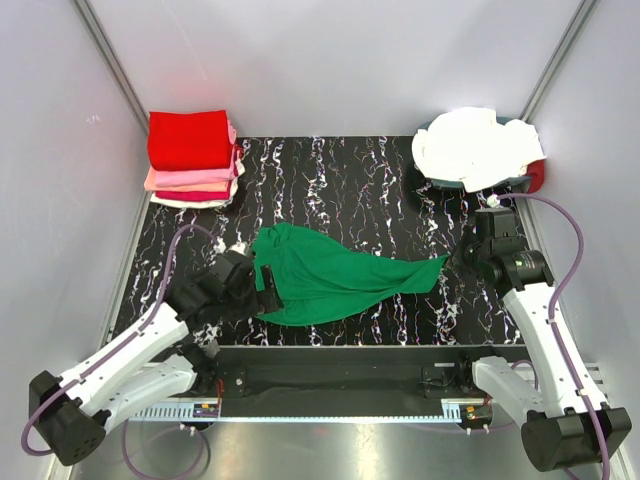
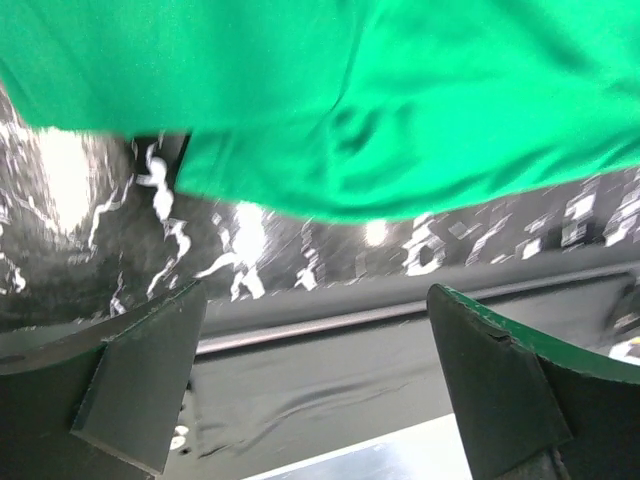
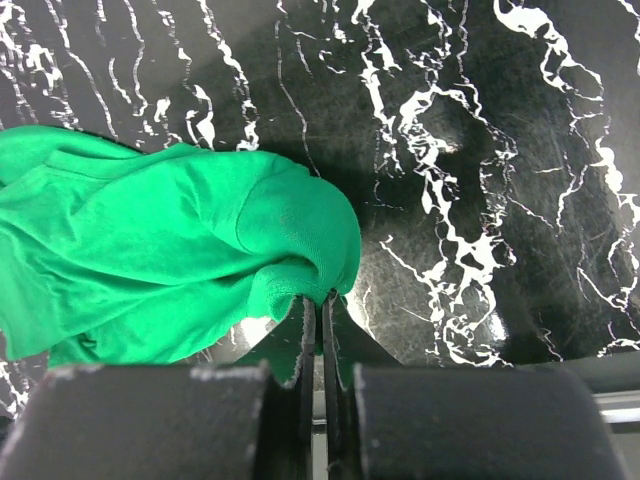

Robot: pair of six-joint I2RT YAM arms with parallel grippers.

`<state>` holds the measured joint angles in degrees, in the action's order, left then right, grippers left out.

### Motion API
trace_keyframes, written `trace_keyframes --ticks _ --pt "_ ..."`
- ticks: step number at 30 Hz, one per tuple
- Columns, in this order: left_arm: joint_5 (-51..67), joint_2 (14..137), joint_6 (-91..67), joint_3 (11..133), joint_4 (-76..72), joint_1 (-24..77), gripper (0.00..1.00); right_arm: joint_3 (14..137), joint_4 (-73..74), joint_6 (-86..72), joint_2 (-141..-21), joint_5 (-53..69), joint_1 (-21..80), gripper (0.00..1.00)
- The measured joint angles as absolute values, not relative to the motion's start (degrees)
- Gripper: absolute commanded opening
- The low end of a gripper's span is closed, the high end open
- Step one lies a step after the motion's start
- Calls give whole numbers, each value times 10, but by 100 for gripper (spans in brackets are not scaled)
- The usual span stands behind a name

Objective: Fold and stack the t-shirts
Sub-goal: Flatten the tshirt out

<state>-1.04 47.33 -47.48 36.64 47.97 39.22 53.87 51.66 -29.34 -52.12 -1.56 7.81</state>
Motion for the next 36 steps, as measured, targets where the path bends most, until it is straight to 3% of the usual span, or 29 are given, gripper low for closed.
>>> trace_keyframes --ticks 30,36 --pt "-66 581 -544 265 347 340 63 540 515 -284 -520 8 78 0" --pt "-67 597 -547 262 306 338 52 540 515 -283 -521 11 78 0"
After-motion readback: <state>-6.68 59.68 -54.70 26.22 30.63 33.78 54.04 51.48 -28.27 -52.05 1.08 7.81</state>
